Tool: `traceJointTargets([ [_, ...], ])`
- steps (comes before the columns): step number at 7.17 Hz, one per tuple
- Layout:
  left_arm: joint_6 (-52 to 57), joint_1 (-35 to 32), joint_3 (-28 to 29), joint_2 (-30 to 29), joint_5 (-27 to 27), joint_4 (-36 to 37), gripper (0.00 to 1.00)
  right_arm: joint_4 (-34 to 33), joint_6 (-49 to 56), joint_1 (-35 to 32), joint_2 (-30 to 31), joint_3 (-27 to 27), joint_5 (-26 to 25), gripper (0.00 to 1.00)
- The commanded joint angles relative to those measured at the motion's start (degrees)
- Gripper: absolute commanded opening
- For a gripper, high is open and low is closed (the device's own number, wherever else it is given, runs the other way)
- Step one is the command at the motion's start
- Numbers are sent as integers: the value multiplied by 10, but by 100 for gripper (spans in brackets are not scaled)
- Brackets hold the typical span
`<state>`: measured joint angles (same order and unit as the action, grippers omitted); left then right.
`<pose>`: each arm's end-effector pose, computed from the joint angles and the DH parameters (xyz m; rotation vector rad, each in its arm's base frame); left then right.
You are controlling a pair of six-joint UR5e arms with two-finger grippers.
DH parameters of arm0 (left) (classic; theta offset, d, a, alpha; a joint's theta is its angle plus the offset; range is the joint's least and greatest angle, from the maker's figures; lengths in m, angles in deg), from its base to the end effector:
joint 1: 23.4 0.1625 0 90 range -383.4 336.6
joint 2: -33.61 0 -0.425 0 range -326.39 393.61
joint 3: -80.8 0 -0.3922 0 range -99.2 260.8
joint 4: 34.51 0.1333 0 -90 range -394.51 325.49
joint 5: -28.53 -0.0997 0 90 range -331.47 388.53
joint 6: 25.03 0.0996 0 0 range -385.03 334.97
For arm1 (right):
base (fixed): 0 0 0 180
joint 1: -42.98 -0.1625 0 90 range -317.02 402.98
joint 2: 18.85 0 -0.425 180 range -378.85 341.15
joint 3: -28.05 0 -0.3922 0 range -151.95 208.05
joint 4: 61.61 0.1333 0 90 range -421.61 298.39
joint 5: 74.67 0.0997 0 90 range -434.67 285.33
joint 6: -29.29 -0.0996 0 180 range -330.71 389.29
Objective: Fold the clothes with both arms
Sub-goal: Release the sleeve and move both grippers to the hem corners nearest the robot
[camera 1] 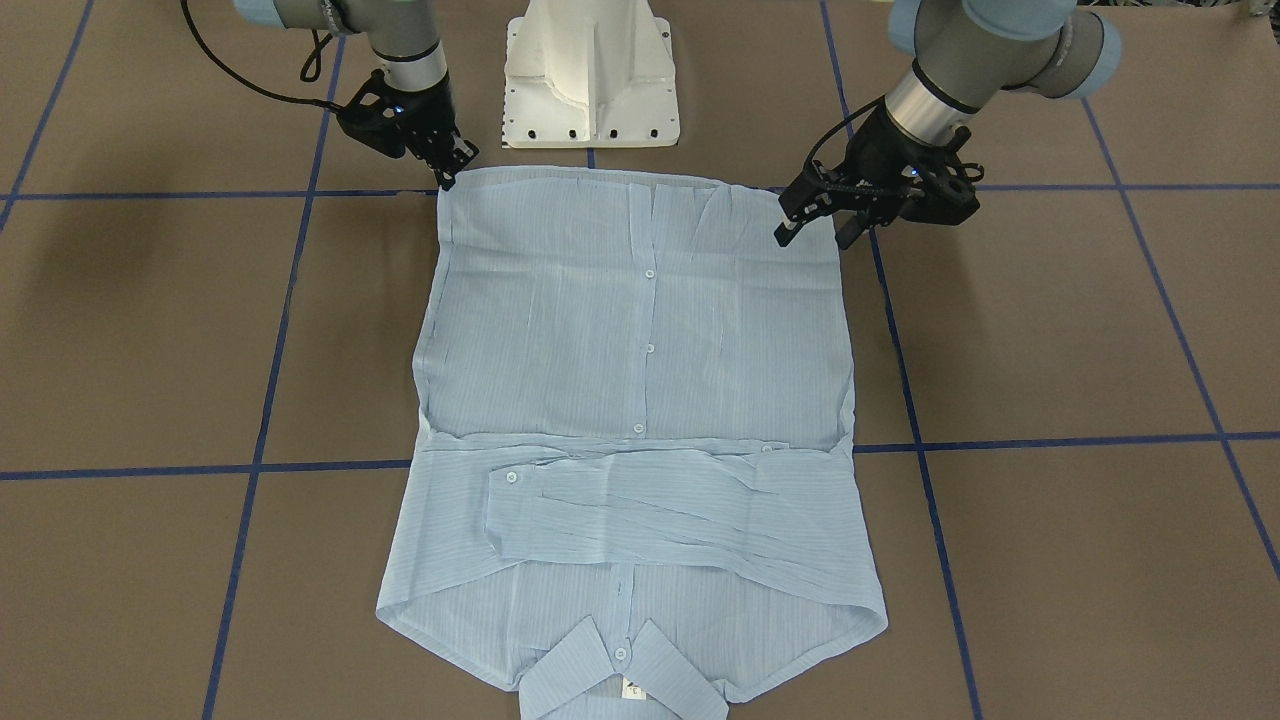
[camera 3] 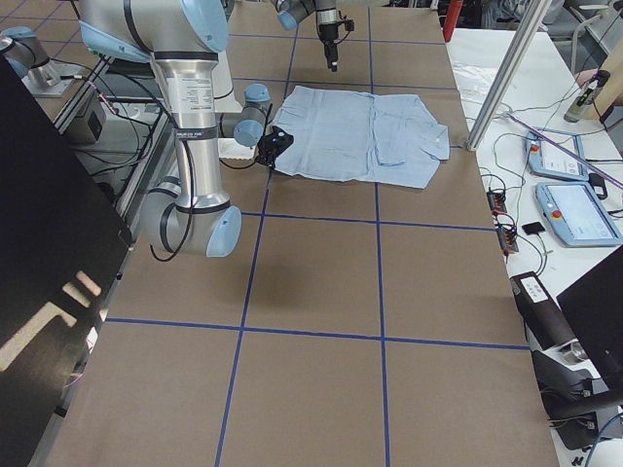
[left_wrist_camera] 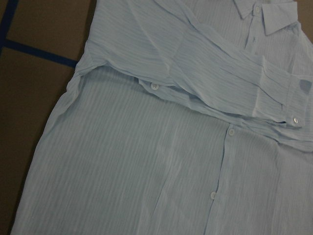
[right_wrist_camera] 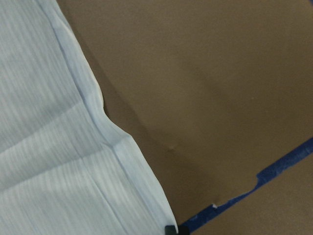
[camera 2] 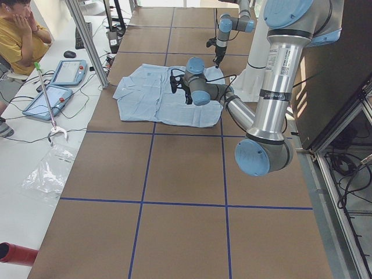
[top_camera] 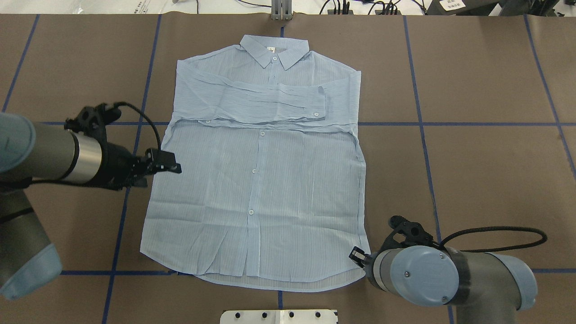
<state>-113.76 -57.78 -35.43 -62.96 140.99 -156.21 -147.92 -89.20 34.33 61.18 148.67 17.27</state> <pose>0.3624 -0.3634 0.3219 0.0073 1.1663 -0.2907 -0.4869 -0.2055 0.3276 -0.1675 -0.7679 0.6021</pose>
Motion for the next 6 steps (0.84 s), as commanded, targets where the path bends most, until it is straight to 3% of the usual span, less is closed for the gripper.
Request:
traceJointTargets([
  [1,-84,124,-29,41,-96,48,99,0,0,-1,23,24,3,0],
  [2,-93,148,-30,41,-125,82,99,0,0,-1,29,28,3,0],
  [6,-128,189,-26,44,-137,125,94,0,-1,0,41,34,3,0],
])
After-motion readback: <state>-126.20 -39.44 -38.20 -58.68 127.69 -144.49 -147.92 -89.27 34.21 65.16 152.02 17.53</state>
